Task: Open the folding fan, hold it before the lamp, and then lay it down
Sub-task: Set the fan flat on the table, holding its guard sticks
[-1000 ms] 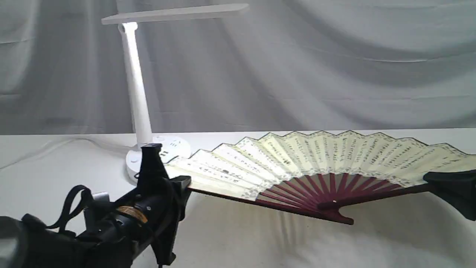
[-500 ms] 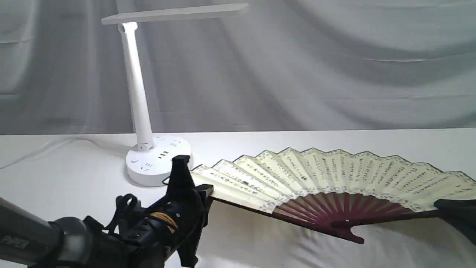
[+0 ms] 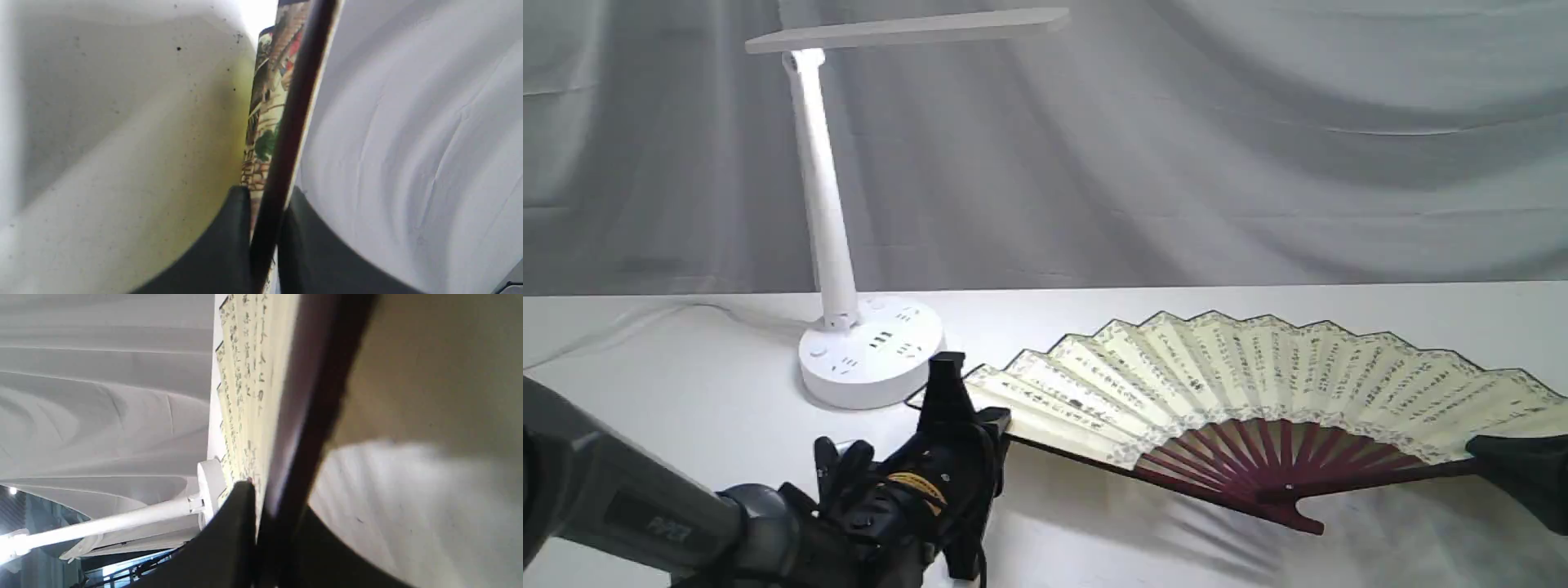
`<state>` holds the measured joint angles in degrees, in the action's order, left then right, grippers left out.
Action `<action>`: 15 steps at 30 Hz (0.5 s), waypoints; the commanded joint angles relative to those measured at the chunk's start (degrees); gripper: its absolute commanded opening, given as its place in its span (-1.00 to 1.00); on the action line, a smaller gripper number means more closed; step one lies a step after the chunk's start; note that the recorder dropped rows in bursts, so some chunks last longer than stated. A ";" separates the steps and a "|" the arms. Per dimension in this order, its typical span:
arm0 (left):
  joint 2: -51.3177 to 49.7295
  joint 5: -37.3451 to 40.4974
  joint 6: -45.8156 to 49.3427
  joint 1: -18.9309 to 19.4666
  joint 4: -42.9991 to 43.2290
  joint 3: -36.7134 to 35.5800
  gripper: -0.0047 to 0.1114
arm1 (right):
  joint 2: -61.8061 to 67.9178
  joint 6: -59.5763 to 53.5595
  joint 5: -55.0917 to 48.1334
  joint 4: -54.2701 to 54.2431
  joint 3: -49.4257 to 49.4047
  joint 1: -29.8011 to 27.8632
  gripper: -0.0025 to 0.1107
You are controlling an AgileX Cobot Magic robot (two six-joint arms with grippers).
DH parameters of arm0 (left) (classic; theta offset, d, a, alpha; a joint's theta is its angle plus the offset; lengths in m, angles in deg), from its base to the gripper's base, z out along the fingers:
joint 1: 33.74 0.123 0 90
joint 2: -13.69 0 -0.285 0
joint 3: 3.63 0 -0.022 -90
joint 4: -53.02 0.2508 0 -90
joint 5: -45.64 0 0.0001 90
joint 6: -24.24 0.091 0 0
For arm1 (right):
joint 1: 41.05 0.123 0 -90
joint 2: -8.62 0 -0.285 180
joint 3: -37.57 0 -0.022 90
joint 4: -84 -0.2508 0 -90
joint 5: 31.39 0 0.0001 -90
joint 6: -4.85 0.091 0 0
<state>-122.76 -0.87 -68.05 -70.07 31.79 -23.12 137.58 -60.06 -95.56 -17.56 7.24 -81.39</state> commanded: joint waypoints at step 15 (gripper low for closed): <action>-0.94 -4.66 -3.62 0.13 -2.10 2.40 -0.66 | 1.22 -3.62 5.08 1.61 2.31 -0.21 -0.71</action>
<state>-124.30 -2.43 -69.76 -70.07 31.60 -21.37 138.69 -61.03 -93.63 -17.46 9.59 -81.39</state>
